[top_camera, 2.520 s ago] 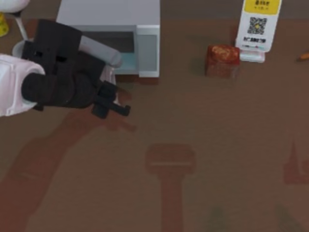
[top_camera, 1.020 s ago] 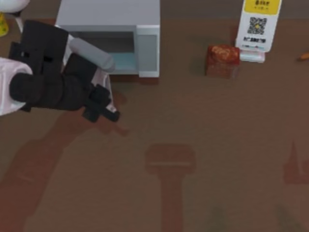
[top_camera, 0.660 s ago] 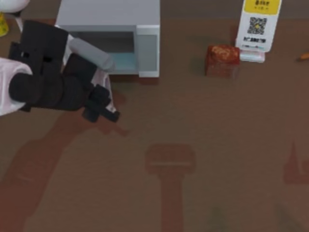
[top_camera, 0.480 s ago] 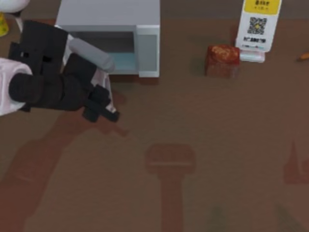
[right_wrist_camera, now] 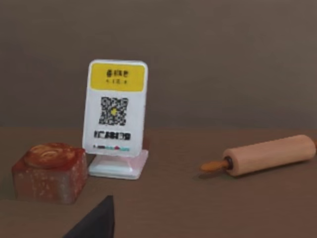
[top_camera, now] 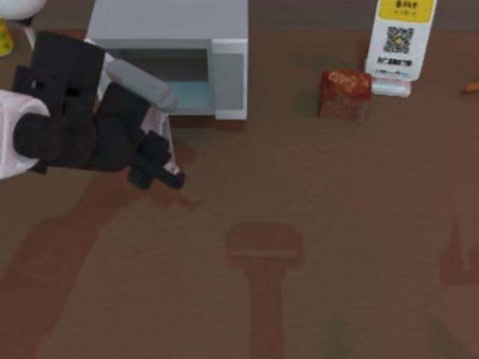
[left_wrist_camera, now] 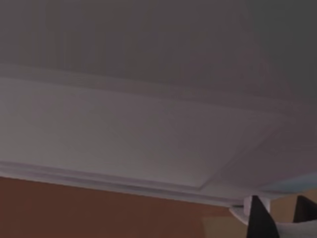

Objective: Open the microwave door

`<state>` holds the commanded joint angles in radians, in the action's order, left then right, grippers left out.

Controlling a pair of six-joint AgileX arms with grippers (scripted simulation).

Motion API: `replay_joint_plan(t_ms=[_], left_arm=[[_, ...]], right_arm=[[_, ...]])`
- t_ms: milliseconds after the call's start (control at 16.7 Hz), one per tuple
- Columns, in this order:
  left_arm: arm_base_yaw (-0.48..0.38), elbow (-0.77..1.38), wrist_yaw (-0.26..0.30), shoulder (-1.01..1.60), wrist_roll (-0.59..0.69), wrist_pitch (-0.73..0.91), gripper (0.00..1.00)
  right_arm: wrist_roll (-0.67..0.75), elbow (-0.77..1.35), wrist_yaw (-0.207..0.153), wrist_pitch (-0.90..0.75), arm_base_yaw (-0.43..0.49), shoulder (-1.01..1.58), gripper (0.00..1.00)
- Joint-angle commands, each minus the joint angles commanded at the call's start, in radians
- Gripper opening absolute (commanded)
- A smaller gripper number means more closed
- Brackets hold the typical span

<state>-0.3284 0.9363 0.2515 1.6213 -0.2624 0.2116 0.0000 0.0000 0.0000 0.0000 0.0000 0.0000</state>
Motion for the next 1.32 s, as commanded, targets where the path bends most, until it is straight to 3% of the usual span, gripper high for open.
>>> replay_joint_plan(t_ms=[480, 900, 1320], left_arm=[[-0.005, -0.001, 0.009, 0.000, 0.001, 0.003, 0.00], [0.055, -0.012, 0.088, -0.018, -0.118, 0.040, 0.00], [0.056, -0.012, 0.088, -0.018, -0.118, 0.040, 0.00]], right_arm=[[0.000, 0.000, 0.000, 0.000, 0.000, 0.000, 1.00], [0.000, 0.000, 0.000, 0.000, 0.000, 0.000, 1.00], [0.000, 0.000, 0.000, 0.000, 0.000, 0.000, 1.00]])
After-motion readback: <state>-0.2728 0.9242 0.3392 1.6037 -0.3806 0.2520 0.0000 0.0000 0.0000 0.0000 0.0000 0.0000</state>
